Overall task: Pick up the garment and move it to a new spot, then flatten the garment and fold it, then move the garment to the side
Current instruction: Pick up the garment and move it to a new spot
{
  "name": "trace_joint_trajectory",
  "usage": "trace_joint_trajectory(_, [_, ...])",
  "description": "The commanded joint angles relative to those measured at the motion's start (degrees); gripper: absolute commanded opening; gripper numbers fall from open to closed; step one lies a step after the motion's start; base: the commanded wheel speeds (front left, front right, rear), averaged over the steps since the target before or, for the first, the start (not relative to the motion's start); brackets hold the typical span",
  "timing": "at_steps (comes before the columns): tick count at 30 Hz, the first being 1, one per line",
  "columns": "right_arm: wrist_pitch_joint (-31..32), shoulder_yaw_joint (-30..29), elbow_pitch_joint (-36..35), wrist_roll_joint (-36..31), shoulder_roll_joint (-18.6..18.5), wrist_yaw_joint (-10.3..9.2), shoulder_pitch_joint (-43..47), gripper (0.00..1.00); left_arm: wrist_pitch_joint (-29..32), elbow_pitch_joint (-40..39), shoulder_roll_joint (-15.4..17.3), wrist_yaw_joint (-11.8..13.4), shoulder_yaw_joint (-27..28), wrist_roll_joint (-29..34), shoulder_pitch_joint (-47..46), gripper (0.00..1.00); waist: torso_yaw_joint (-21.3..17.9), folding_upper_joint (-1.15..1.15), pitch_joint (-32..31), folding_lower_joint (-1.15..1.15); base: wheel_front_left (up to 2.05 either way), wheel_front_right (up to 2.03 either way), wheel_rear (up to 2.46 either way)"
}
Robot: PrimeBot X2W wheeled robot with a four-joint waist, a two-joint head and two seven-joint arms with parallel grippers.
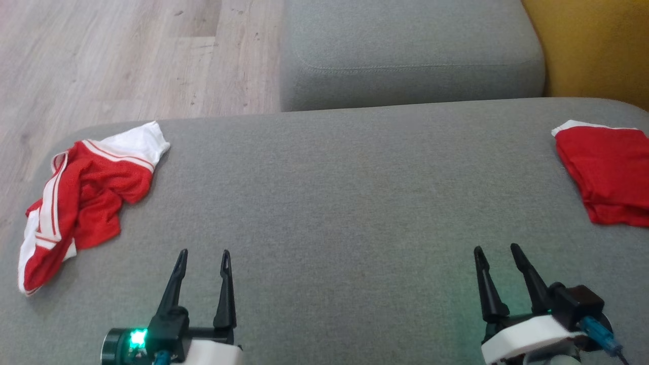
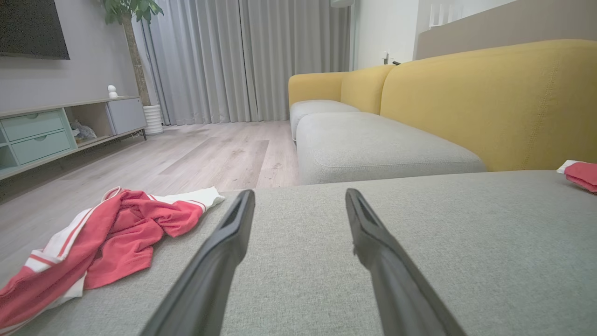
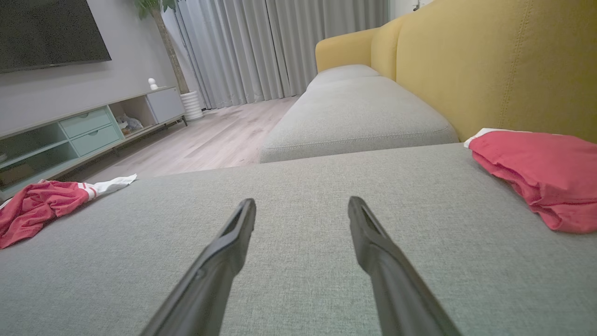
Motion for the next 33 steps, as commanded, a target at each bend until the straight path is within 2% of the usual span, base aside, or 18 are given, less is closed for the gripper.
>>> trace_joint_trajectory(1, [-0.6, 0.8, -1.8, -0.5, -0.7, 0.39, -2.1, 1.00, -0.1, -1.5, -0.1, -0.1, 1.8, 0.7, -2.2, 1.00, 0.3, 0.00, 0.2, 0.00, 0.00, 0.00, 0.00])
trace_joint_trajectory(6, [-0.6, -0.3, -1.8, -0.8, -0.8, 0.39, -2.4, 1.00, -0.1, -1.9, -0.1, 0.5, 1.5, 0.2, -2.3, 1.00, 3.3, 0.00, 0.8, 0.00, 0.00, 0.00, 0.00])
trace_joint_trajectory(18, [-0.6, 1.8, -2.1, -0.7, -0.3, 0.39, -4.2, 1.00, -0.1, -3.4, 0.0, 1.1, 4.1, 0.8, -1.3, 1.00, 18.1, 0.00, 3.3, 0.00, 0.00, 0.00, 0.00])
trace_joint_trajectory(24, [-0.6, 2.2, -2.2, -0.8, -0.9, 0.39, -4.7, 1.00, -0.1, -4.1, 0.3, 0.9, 6.5, 1.0, -2.1, 1.00, 21.6, 0.00, 5.4, 0.00, 0.00, 0.00, 0.00])
trace_joint_trajectory(29, [-0.6, 2.0, -3.3, -1.7, -5.8, 0.39, -7.1, 1.00, -0.1, -5.2, 0.8, -0.6, 7.6, 1.9, -12.1, 1.00, 22.8, 0.00, 14.6, 0.00, 0.00, 0.00, 0.00])
trace_joint_trajectory(33, [-0.6, 2.0, -4.5, -2.0, -10.8, 0.39, -10.1, 1.00, -0.1, 0.7, 2.1, -1.9, 8.7, 1.8, -23.6, 1.00, 22.0, 0.00, 22.0, 0.00, 0.00, 0.00, 0.00])
